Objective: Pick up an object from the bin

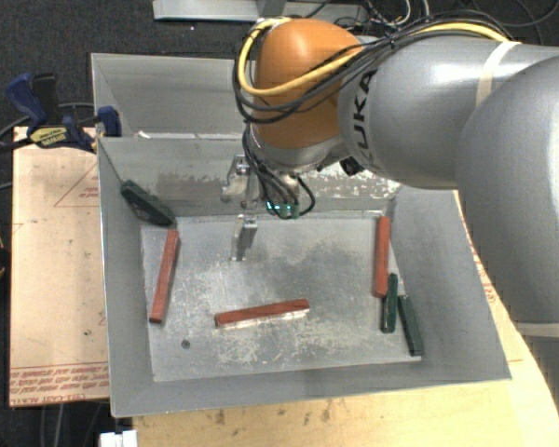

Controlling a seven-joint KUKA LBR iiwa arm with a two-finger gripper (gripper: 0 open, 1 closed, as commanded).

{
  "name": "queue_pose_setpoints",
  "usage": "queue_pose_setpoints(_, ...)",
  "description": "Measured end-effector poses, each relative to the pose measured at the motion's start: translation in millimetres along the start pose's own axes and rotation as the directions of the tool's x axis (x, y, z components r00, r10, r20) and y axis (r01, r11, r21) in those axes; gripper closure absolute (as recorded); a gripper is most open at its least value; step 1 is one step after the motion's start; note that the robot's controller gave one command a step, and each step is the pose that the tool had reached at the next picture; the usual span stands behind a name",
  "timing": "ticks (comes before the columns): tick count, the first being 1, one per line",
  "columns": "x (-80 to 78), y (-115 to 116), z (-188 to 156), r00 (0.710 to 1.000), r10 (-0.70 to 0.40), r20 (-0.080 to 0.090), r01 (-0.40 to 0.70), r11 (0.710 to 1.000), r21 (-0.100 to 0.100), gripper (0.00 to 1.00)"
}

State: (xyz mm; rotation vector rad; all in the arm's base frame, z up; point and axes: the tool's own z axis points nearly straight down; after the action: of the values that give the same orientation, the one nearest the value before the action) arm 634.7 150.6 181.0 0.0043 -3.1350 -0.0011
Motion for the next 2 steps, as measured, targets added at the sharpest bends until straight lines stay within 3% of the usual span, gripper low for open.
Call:
queue_pose_setpoints(1, -1.9, -1, -5, 1.000, 0.002, 0.008, -0.002, 1.000, -0.001, 0.00)
queue_pose_setpoints(2, 52.1, -31, 29, 0.964, -0.267, 0.013, 0.267, 0.964, 0.001, 0.00)
